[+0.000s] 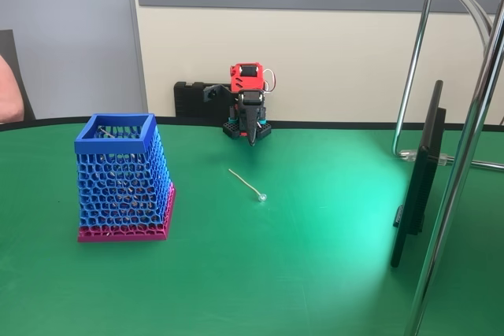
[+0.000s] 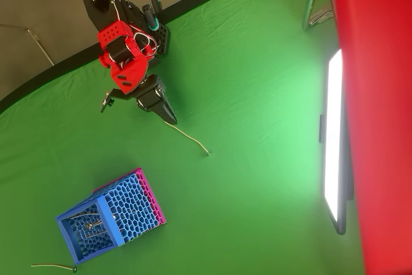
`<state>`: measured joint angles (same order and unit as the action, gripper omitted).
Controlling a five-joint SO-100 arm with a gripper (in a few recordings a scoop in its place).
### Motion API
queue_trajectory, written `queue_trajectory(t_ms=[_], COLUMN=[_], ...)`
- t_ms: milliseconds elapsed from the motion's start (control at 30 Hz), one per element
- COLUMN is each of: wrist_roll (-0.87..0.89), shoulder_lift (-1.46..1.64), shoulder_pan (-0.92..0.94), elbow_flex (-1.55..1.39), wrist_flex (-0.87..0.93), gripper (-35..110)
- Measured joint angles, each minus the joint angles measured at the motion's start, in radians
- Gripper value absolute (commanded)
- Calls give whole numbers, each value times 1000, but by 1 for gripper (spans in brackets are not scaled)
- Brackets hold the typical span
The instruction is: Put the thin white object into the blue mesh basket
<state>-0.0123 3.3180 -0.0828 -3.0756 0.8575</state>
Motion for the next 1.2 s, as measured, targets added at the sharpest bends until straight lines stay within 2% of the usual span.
queue_trajectory(t_ms=[367,733,1067,1200], wrist_roll=[43,95,229,334], shoulder_lift=[-117,-402,-727,-882], shoulder_pan=[0,2,40,63], elbow_flex=[69,242,477,581], wrist_flex=[0,0,17,37], gripper=[1,1,1,1])
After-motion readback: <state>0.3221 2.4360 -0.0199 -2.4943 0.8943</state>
